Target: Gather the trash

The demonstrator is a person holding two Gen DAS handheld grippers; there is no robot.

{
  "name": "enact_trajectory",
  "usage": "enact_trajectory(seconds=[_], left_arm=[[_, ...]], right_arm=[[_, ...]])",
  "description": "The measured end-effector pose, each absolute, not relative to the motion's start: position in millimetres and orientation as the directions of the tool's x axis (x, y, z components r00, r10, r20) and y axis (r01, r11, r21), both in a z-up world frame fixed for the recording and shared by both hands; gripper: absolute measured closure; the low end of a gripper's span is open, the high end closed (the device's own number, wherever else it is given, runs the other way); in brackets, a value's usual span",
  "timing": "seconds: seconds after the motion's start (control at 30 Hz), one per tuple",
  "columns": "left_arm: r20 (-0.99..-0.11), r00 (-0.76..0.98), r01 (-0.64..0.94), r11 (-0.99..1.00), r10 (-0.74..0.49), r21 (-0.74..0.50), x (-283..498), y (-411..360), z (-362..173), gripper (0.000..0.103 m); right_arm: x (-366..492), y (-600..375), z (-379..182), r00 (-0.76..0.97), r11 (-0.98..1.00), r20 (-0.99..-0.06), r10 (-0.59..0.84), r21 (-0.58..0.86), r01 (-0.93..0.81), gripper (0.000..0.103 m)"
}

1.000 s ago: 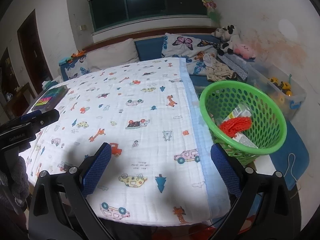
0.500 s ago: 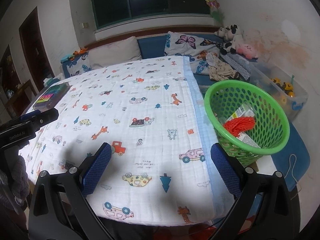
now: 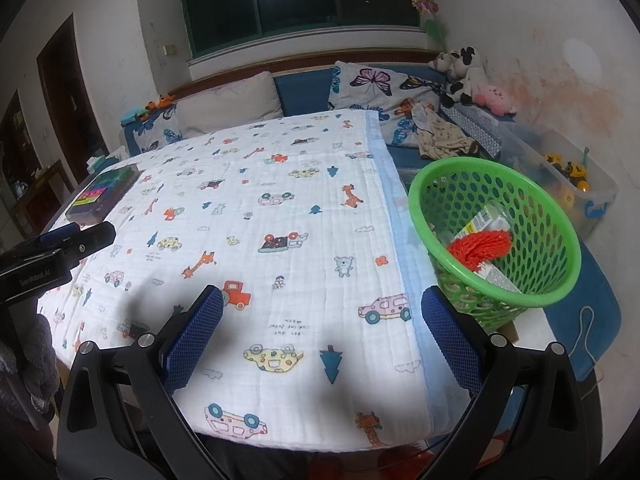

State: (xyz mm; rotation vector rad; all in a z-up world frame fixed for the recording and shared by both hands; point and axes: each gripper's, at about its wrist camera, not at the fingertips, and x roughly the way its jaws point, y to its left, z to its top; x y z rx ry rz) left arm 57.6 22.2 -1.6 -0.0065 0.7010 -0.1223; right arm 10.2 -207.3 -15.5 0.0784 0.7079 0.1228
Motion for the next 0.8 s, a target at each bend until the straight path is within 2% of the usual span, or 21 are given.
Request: enact_trajectory(seconds=[0.8], left_arm=[[-0.654, 0.750, 0.102, 0.994, -0.099, -0.033, 57.5, 27.5, -8.7, 0.008]], right_arm=[[11.5, -205.4, -17.3, 0.747, 0.989, -0.648, 0.147, 0.116, -0.094, 0.004]])
